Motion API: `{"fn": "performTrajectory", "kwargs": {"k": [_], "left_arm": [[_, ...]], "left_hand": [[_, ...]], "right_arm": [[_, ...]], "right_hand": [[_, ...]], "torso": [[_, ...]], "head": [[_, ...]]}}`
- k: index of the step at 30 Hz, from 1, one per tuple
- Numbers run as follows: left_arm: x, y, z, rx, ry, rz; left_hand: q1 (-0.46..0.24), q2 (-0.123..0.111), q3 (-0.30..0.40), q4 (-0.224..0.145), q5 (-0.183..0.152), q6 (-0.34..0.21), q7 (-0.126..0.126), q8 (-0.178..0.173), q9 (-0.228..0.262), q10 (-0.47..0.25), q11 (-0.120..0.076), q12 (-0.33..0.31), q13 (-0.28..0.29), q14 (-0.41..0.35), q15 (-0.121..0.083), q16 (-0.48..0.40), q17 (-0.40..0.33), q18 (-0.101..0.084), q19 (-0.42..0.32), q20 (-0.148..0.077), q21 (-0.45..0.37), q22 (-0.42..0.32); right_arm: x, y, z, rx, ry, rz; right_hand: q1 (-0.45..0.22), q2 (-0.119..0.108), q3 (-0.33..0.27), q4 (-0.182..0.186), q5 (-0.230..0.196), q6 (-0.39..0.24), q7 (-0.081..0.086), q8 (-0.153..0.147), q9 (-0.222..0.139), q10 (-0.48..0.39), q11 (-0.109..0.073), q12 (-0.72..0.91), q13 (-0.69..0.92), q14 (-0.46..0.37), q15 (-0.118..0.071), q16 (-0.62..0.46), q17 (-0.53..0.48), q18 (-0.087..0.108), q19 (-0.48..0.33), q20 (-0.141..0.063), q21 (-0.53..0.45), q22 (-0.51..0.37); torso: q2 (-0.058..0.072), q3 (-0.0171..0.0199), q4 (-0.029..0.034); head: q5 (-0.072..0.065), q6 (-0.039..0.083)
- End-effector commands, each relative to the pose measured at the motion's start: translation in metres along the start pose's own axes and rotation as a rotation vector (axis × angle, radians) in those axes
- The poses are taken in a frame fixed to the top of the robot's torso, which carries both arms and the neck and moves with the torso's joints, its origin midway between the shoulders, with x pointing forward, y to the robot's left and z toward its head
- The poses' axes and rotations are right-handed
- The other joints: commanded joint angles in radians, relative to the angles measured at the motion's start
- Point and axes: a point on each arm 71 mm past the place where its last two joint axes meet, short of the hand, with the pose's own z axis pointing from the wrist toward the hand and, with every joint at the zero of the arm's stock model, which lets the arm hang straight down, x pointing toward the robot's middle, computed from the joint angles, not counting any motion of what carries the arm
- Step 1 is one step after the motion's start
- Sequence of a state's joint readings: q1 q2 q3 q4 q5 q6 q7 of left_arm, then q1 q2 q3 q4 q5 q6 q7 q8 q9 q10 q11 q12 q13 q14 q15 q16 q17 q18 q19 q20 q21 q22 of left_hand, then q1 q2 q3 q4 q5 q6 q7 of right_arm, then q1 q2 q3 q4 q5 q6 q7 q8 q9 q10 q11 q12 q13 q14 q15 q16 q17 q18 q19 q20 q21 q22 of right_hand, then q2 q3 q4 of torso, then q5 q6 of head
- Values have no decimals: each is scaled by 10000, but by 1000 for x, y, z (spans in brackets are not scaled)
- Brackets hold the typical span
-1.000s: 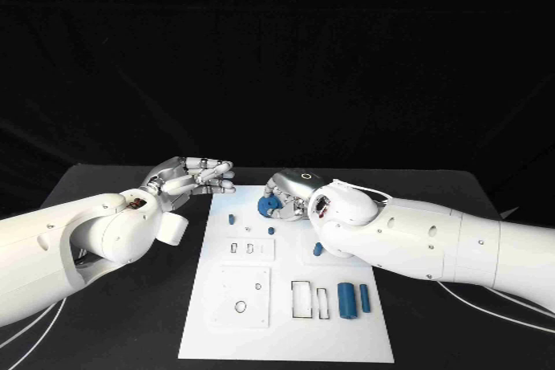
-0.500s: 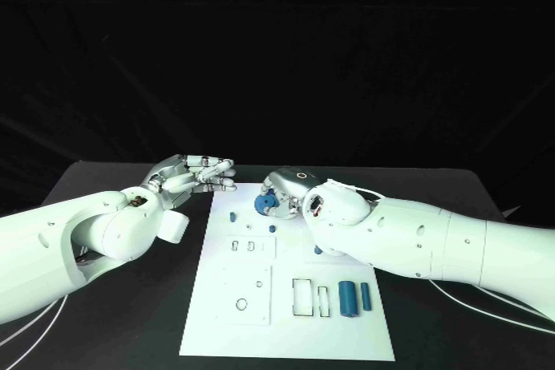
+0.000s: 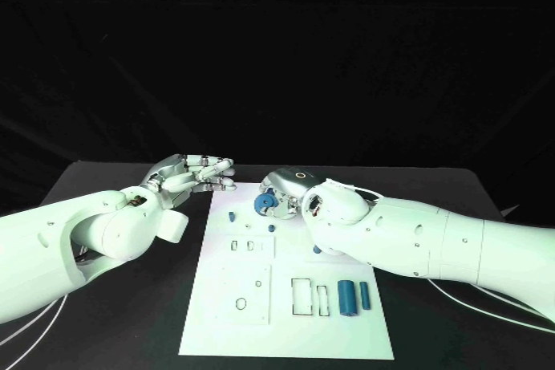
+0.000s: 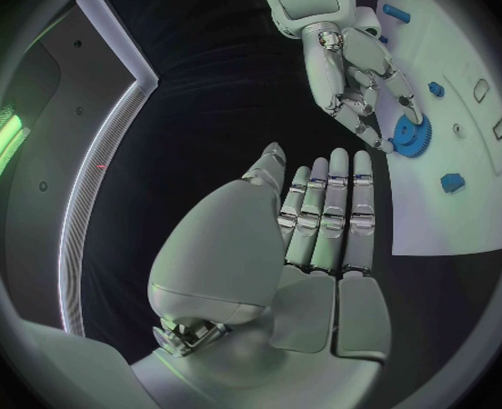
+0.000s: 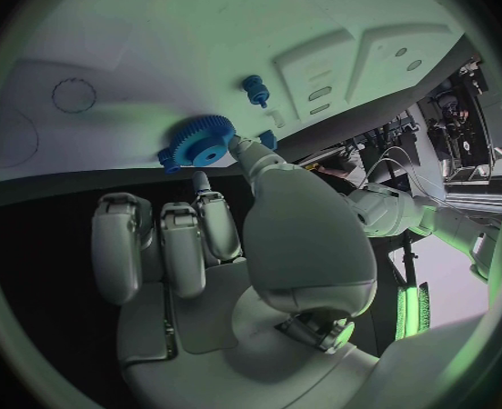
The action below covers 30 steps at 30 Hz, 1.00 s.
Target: Assemble the parts on the task board
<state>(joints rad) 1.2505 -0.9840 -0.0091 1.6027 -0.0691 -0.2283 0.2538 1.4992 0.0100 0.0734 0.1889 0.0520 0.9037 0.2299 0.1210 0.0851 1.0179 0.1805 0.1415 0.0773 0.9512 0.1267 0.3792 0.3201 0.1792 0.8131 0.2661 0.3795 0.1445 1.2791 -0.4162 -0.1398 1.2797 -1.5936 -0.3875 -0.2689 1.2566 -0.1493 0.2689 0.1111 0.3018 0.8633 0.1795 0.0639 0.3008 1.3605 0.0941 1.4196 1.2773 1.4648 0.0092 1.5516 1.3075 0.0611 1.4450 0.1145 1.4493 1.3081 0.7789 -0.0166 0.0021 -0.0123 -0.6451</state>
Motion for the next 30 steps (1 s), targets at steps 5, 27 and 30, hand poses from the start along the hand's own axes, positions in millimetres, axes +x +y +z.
{"fn": "performTrajectory", "kwargs": {"k": [5, 27, 30], "left_arm": [[2, -1, 0, 61, 137, -76], [0, -1, 0, 51, 85, -63], [0, -1, 0, 51, 67, -58]], "left_hand": [[-91, 11, 30, 42, -24, -54, 77, 14, 16, -33, -24, 55, 15, 72, 22, -51, -9, 35, 28, 69, -66, -9], [-91, 11, 30, 42, -24, -54, 77, 14, 16, -33, -24, 55, 15, 72, 22, -51, -9, 35, 28, 69, -66, -9], [-91, 11, 30, 42, -24, -54, 77, 14, 16, -33, -24, 55, 15, 72, 22, -51, -9, 35, 28, 69, -66, -9]], "right_arm": [[1, -3, -3, 47, 228, -1], [4, -16, -6, 435, 830, 336], [3, -17, -7, 454, 720, 360]], "right_hand": [[-363, 111, -382, 425, 37, -20, -8, 6, -24, -31, -3, -17, 21, 937, 89, -50, 2112, -127, 9, 102, -58, 841], [-727, 440, -677, 1140, 188, 237, -62, 6, -25, -11, -46, 19, 76, 942, 54, -36, 2135, -128, 27, 72, -77, 872], [-722, 445, -675, 1143, 192, 235, -61, 4, -26, -2, -46, 26, 89, 942, 54, -36, 2135, -130, 33, 72, -72, 880]], "torso": [[3, 6, 1], [0, -1, 8], [-1, 2, -1]], "head": [[1, 5], [-13, -7], [-6, -12]]}}
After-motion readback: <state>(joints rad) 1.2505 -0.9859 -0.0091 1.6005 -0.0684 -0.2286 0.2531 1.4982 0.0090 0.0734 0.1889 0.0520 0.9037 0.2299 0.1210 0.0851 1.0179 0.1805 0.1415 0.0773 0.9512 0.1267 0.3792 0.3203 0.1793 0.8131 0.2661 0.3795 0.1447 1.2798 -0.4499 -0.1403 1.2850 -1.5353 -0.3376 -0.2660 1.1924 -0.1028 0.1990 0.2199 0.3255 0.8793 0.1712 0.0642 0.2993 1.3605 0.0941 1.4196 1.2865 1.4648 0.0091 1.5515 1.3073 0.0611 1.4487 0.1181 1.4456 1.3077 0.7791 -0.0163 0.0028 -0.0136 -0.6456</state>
